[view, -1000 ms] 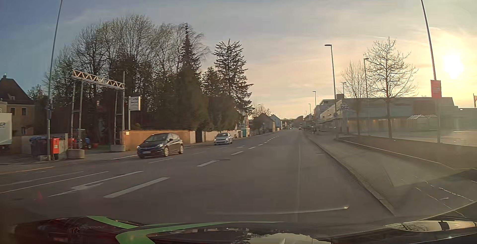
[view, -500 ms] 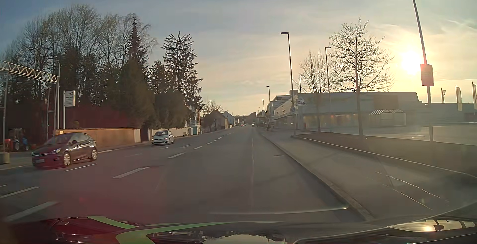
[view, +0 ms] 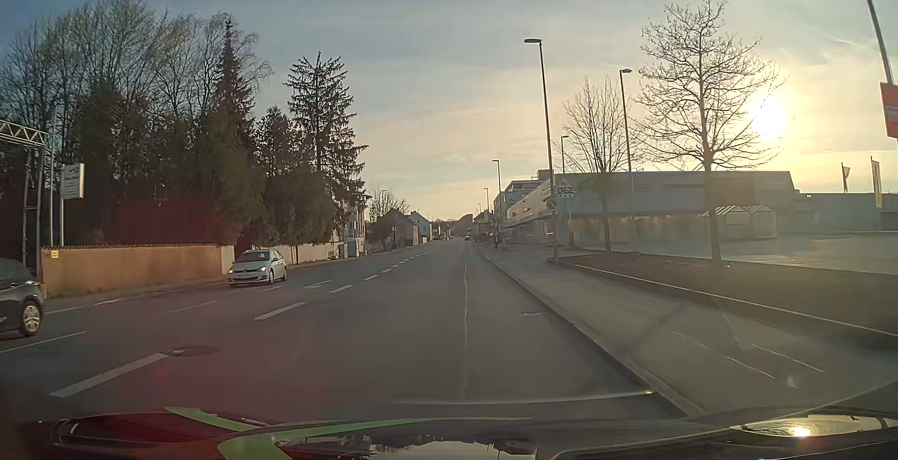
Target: Follow the waypoints while adhering to traffic rules and regulations
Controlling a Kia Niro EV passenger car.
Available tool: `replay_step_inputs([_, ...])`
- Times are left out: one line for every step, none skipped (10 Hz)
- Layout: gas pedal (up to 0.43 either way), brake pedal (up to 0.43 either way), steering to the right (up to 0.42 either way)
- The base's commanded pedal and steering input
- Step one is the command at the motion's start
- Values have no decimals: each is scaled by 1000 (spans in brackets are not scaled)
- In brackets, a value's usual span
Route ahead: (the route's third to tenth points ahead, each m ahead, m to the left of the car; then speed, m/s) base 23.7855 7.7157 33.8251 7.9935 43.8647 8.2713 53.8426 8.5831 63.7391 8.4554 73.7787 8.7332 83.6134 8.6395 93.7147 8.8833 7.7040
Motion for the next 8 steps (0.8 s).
replay_step_inputs([228, 0, 1])
replay_step_inputs([228, 0, 1])
replay_step_inputs([228, 0, 1])
replay_step_inputs([228, 0, 1])
replay_step_inputs([228, 0, 1])
replay_step_inputs([228, 0, 1])
replay_step_inputs([228, 0, 1])
replay_step_inputs([228, 0, 0])
